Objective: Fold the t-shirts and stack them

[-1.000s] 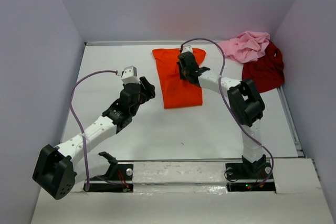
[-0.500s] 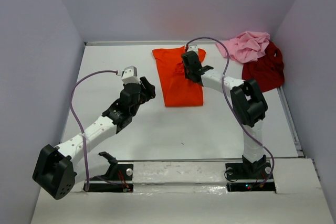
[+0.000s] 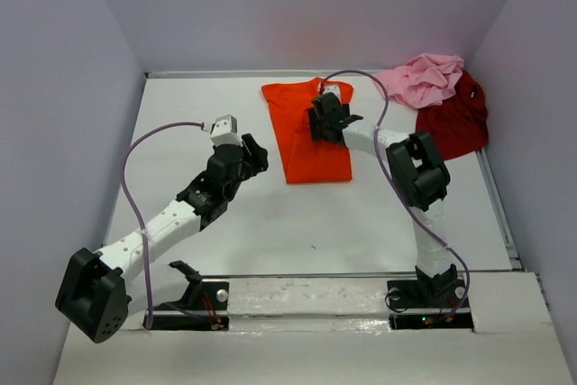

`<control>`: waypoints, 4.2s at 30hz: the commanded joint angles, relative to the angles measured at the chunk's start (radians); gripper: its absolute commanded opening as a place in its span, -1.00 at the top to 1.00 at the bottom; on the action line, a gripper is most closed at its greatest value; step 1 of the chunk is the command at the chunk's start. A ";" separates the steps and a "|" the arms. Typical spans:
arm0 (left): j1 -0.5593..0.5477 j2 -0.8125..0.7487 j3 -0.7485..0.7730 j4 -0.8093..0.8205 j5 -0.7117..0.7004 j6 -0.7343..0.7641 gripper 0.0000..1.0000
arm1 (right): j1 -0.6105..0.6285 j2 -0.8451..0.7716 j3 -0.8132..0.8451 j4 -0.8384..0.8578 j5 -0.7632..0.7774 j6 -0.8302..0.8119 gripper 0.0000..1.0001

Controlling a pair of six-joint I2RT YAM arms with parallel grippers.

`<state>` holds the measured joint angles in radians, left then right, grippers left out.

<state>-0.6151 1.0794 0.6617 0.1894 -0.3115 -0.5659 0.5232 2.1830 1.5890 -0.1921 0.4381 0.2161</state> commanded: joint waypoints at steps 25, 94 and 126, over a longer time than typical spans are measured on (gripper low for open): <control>-0.018 0.292 -0.039 0.206 0.186 -0.111 -0.22 | 0.003 -0.690 -0.725 0.160 -0.141 0.327 -0.62; -0.366 0.334 -0.186 0.205 0.078 -0.258 1.00 | 0.129 -0.969 -1.054 0.097 -0.309 0.502 1.00; -0.319 0.083 0.098 -0.127 -0.275 -0.103 1.00 | 0.153 -1.017 -0.739 -0.075 -0.095 0.417 1.00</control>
<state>-0.9855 1.1584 0.6937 0.0330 -0.5251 -0.7425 0.6693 1.1477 0.7807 -0.3050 0.2630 0.6514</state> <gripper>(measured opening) 0.011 0.026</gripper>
